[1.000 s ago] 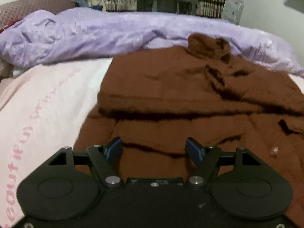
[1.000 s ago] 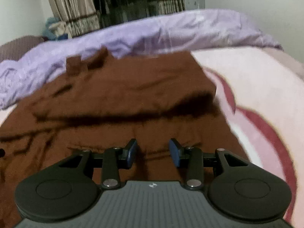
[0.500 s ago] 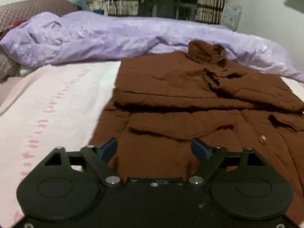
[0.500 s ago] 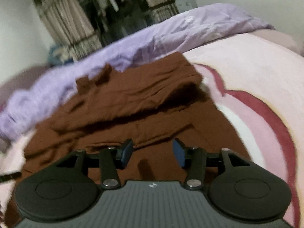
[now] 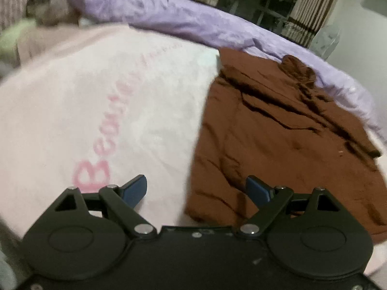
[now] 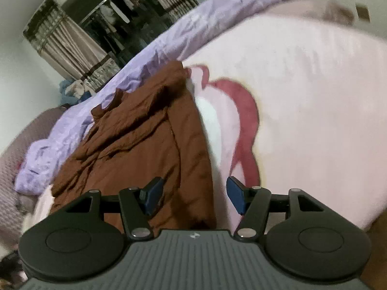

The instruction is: Fold large clothes

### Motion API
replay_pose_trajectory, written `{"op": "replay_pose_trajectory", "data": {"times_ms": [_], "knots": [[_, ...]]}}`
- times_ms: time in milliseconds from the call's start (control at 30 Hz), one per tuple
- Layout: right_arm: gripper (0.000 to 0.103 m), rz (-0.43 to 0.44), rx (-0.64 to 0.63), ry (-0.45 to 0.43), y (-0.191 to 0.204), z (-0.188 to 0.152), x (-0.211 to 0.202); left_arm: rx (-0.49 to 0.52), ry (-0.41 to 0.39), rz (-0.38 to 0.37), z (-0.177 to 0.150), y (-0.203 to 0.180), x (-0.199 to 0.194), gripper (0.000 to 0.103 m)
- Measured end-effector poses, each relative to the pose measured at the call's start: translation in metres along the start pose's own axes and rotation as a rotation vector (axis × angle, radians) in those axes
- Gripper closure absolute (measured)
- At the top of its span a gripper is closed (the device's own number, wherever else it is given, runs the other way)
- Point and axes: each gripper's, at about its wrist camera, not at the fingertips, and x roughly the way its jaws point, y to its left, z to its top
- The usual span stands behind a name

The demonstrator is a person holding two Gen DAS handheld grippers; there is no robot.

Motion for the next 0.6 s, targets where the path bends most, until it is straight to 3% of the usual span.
{"op": "replay_pose_trajectory", "data": {"times_ms": [100,400,600], "knots": [[0.032,0.006,-0.006,-0.008,0.002,-0.007,0.002,-0.047,0.031,-0.062,-0.004,0.003,0.006,0.014],[0.03,0.063,0.021,0.018,0.003,-0.013,0.002,-0.098,0.053,-0.138,-0.009,0.011,-0.004,0.014],[0.026,0.096,0.035,0.03,0.005,-0.013,0.006,-0.099,0.053,-0.149,0.004,0.012,0.011,0.014]]}}
